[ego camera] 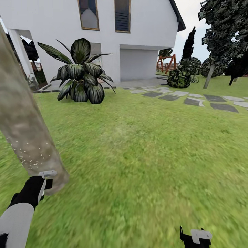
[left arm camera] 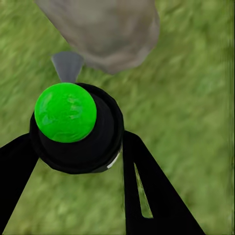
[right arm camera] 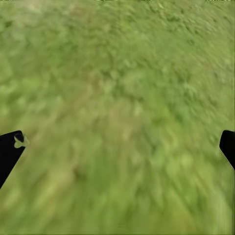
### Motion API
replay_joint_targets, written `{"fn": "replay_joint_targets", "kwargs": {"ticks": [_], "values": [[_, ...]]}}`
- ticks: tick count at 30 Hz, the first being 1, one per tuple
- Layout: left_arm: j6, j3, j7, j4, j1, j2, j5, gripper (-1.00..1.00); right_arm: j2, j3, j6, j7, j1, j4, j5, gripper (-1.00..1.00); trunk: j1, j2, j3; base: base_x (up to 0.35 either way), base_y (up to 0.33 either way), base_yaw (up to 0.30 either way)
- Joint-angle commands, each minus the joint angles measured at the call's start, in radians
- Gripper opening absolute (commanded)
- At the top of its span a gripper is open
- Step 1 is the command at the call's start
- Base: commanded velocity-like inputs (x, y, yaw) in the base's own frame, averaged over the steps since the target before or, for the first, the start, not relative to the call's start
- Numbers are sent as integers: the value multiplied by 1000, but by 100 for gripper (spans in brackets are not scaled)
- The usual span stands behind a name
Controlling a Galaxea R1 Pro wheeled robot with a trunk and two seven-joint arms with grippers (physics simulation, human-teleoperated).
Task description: In the garden, pick up the pesticide atomizer on the floor and spray pesticide onto both trees until each tree trunk is fully covered.
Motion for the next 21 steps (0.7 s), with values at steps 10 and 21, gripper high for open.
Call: {"fn": "replay_joint_targets", "kwargs": {"ticks": [10,21], "values": [[4,1,3,-1,-1,-2,2,-100,0,-5,-3,-7,-1,2,11,100,0,0,-1,168,-234,238],[4,1,3,0,-1,-6,1,-100,0,-5,-3,-6,-1,2,10,100,0,0,-1,169,-234,268]]}}
